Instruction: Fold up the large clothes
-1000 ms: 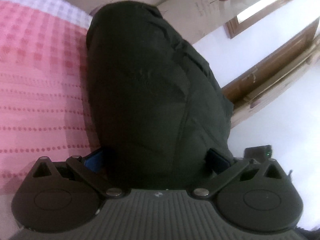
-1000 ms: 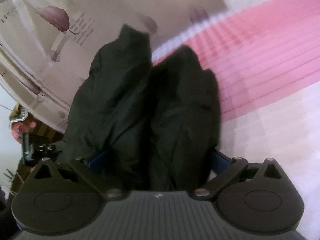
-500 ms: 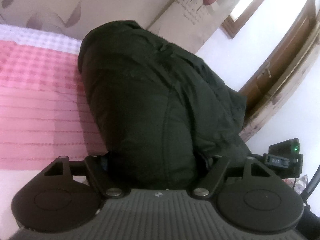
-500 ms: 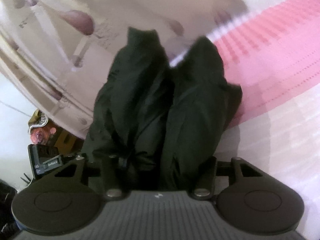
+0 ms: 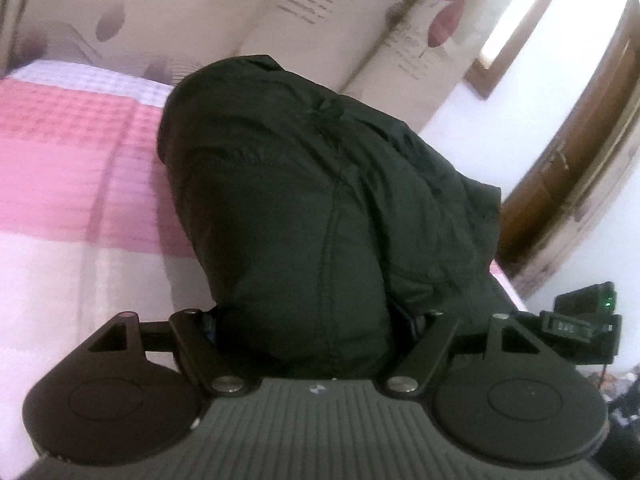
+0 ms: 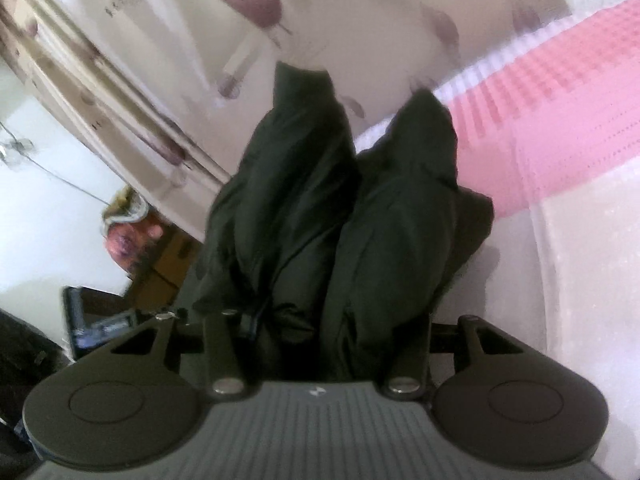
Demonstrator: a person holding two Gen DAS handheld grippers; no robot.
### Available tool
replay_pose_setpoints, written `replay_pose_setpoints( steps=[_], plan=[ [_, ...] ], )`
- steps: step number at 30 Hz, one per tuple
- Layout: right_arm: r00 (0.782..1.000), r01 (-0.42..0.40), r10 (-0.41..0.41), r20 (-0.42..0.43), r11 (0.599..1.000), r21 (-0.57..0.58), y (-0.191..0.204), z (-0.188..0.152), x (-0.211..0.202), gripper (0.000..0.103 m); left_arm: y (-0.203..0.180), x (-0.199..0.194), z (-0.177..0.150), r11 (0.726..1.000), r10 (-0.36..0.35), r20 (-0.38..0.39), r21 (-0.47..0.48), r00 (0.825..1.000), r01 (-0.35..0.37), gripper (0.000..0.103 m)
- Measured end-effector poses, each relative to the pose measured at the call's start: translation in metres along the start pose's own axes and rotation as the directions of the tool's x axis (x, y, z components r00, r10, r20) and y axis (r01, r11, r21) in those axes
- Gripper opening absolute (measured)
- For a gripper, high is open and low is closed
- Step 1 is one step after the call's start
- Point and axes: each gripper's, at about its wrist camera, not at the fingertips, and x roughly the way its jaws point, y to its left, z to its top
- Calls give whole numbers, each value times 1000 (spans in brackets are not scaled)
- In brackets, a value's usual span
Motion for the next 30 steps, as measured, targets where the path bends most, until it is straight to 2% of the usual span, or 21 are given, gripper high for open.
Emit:
replay_pose_setpoints(
  steps=[2, 3, 5, 6, 9, 11, 13, 15, 17, 18, 19, 20, 23, 28, 30],
  plan=[
    [999, 36, -36, 6, 999, -5, -3, -8, 5, 49, 2, -3, -10, 1000, 24, 42, 6, 999, -24, 81],
    [999, 53, -53, 8, 999, -11, -5, -11, 6, 53, 3, -5, -15, 999, 39, 64, 3, 997, -39, 86],
    [996, 83, -83, 19, 996, -21, -5, -15, 5, 65, -6, -7, -21, 995, 97, 112, 24, 989, -100, 94],
    [991, 128, -127, 32, 991, -41, -3, -17, 4, 73, -13, -11, -24, 986, 149, 145, 52, 978, -158, 101],
    [981, 185, -180, 76, 981, -53, 10, -22, -7, 75, -41, -23, -28, 936, 287, 251, 133, 925, -326, 103],
    [963, 228, -210, 167, 969, -98, 26, -27, -26, 75, -58, -38, -34, 897, 360, 334, 133, 871, -421, 103],
    [942, 262, -217, 255, 951, -161, 47, -38, -48, 82, -74, -52, -39, 866, 405, 386, 130, 829, -484, 103],
    [910, 338, -250, 330, 910, -242, 72, -56, -65, 88, -87, -62, -41, 848, 427, 405, 131, 808, -514, 103],
    [874, 417, -287, 393, 859, -298, 93, -73, -75, 91, -102, -71, -43, 816, 478, 415, 117, 774, -566, 103],
    [862, 437, -290, 416, 841, -319, 102, -84, -80, 92, -108, -73, -44, 804, 495, 418, 112, 762, -584, 103],
    [859, 439, -284, 425, 836, -329, 108, -91, -84, 93, -114, -78, -44, 793, 509, 423, 107, 749, -599, 103],
    [859, 437, -276, 431, 835, -336, 113, -99, -87, 93, -122, -83, -45, 788, 512, 433, 106, 742, -606, 103],
    [869, 420, -260, 421, 837, -351, 126, -113, -93, 93, -141, -95, -45, 801, 464, 474, 137, 749, -583, 103],
    [875, 411, -244, 418, 830, -377, 142, -127, -100, 93, -169, -112, -53, 793, 429, 531, 166, 731, -586, 103],
    [877, 407, -245, 413, 835, -370, 143, -129, -102, 93, -177, -114, -53, 798, 418, 529, 174, 738, -576, 103]
  ],
)
